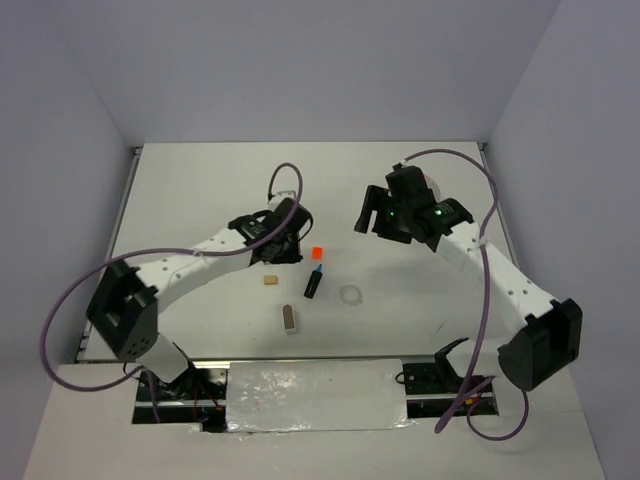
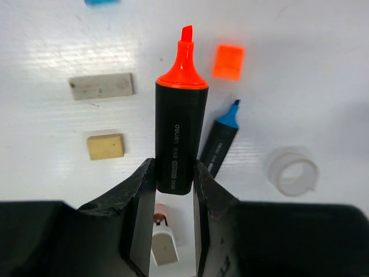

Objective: Sort the stationery into containers
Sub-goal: Pick up the pen from the center of the board, then close the pen cap on the pen.

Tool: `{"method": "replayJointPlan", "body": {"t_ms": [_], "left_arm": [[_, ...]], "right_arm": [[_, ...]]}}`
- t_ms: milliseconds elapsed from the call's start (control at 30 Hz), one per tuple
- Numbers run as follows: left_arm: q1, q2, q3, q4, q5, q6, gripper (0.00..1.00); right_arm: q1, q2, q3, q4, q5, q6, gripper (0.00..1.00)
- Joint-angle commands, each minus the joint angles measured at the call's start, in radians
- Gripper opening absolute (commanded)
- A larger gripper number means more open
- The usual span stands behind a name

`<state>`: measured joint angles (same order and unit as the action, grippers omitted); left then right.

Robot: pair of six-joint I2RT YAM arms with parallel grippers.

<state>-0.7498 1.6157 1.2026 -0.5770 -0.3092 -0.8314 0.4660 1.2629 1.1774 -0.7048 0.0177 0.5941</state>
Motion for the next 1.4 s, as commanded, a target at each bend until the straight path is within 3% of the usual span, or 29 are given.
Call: {"method": "replayJointPlan", "body": {"t_ms": [0,200,500,767,1000,1267,1367], "left_arm": [[0.000,-0.164,0.031,-0.043,-0.102,0.040,0.00],[0.010,-0.503,-0.102,0.010,-0.228,0.127,0.00],[0.026,-0.874,-0.297,0.157,-0.056,0.250,0.00],[0.026,-0.955,-0.308,0.117,0.018,0.317,0.00],[0.024,-0.933,-0.288,0.115,0.036,0.353,0.00],[0.026,-0.916,-0.299,0.146,0.070,0.373,0.00],[0.026,-0.922,-0.316,0.173,0.082,0.367,0.00]], "right_arm": [[0.054,0.131,0.083,-0.019,0.053,0.053,0.82],[0.206,0.453,0.307,-0.134,0.254,0.205,0.80],[0.293,0.801,0.540,-0.191,0.323,0.268,0.76],[0.287,0.888,0.571,-0.190,0.340,0.283,0.74],[0.286,0.889,0.469,-0.055,0.251,0.274,0.65],[0.286,0.889,0.430,0.002,0.248,0.263,0.49],[0.286,0.859,0.401,0.051,0.237,0.247,0.38]]}}
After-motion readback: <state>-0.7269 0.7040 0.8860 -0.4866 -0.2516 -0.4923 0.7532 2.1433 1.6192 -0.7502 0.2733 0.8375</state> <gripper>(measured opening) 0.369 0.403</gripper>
